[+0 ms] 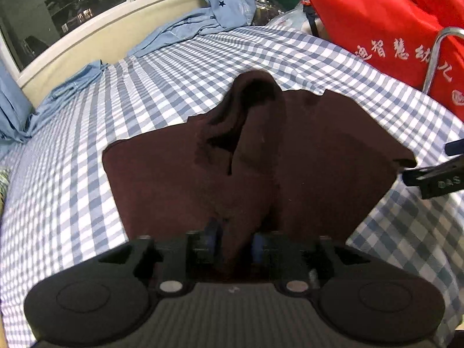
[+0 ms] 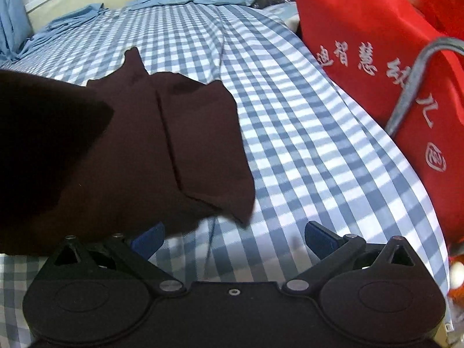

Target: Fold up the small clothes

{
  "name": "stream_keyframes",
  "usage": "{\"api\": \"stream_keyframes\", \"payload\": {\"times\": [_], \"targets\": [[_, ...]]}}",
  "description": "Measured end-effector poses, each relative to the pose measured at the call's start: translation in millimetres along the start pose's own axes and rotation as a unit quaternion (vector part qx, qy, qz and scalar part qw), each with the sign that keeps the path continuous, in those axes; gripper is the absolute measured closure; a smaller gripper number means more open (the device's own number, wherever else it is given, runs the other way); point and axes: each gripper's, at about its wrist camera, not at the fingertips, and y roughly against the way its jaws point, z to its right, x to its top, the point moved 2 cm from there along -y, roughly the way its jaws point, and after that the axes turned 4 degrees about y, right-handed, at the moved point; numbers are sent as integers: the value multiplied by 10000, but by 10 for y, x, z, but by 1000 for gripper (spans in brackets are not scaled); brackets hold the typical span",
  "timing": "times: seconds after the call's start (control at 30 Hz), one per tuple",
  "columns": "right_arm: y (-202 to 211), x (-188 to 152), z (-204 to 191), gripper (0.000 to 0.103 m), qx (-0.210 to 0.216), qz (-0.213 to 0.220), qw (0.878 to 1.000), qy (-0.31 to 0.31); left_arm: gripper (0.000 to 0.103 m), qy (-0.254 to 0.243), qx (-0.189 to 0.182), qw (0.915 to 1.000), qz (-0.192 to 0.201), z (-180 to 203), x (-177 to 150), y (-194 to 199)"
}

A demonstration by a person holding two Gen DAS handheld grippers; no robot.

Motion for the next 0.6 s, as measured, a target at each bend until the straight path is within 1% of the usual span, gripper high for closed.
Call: {"api": "stream_keyframes", "payload": {"times": [0.07,0.1,0.13,0.2,0.33,0.47,0.53,0.6], "targets": [[-10,54,-14,0,36,32,10000,18,45,95,-52,9999,106,-27,-12,63],[-15,86,-19,0,60,59,10000,30,44,84,-49,9999,142,-16,-34,98],[-18,121,-22,0,98,93,9999,43,42,43,-13,9999,159,-4,-53,125],[-23,192,-32,0,208,157,9996,56,36,-59,114,9997,186,14,-87,178],[-39,393,-54,0,527,303,9982,18,32,-169,350,9990,204,14,-188,252],[-35,655,-116,0,747,504,9959,45,23,-178,543,9981,217,-29,-258,316],[-22,793,-171,0,885,616,9941,92,22,-111,621,9979,173,-60,-279,322],[-23,938,-235,0,1127,681,9912,133,21,15,697,9975,99,-113,-296,320]]}}
